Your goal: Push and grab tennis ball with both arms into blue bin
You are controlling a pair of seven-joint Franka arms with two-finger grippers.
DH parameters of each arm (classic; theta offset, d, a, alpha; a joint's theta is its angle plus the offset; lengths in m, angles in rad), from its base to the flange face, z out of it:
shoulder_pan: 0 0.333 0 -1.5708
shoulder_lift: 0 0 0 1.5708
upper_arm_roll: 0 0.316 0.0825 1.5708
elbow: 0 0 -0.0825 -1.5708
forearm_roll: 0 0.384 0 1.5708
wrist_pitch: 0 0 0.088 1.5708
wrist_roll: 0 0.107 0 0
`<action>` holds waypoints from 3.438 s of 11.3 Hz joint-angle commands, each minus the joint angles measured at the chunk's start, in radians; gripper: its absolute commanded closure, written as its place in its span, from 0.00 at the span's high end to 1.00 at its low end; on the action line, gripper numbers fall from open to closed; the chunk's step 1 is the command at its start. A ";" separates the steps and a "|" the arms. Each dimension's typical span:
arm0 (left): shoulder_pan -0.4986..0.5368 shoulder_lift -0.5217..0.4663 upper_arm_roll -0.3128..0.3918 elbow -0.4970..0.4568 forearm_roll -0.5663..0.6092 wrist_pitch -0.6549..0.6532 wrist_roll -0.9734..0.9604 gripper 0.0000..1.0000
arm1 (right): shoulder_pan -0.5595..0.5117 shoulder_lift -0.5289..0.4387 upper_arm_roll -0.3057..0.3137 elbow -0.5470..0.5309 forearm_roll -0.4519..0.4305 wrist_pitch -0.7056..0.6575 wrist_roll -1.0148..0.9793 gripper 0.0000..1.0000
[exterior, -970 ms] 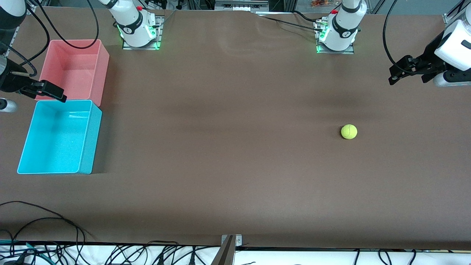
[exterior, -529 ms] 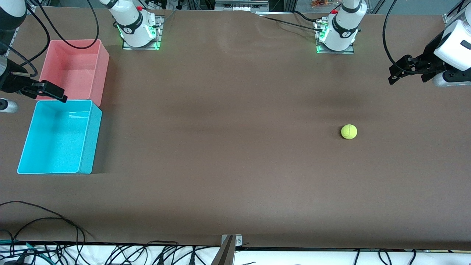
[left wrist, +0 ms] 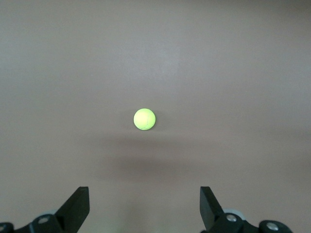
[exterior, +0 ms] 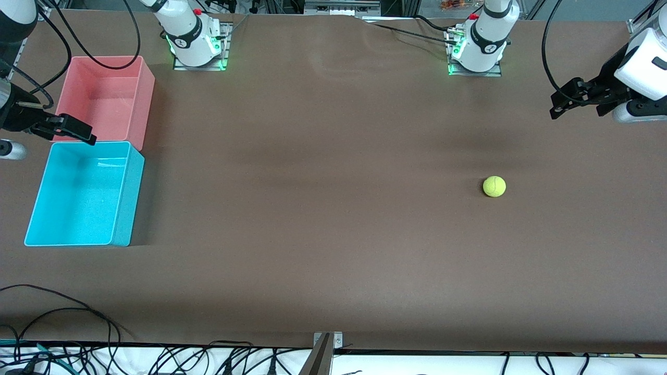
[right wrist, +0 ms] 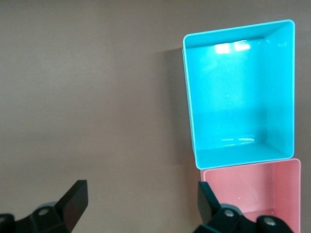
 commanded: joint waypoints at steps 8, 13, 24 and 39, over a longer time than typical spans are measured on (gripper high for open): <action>-0.001 0.003 0.011 0.003 0.000 -0.014 0.005 1.00 | -0.002 0.013 0.002 0.018 0.021 -0.011 -0.013 1.00; 0.010 0.003 0.013 -0.109 0.003 0.121 0.003 1.00 | -0.002 0.013 0.004 0.020 0.021 -0.013 -0.010 1.00; -0.001 -0.024 0.025 -0.314 0.066 0.254 0.006 1.00 | -0.002 0.022 0.002 0.020 0.042 -0.011 -0.015 1.00; 0.016 0.003 0.034 -0.780 0.055 0.874 0.009 1.00 | 0.003 0.030 0.004 0.020 0.057 -0.011 -0.015 1.00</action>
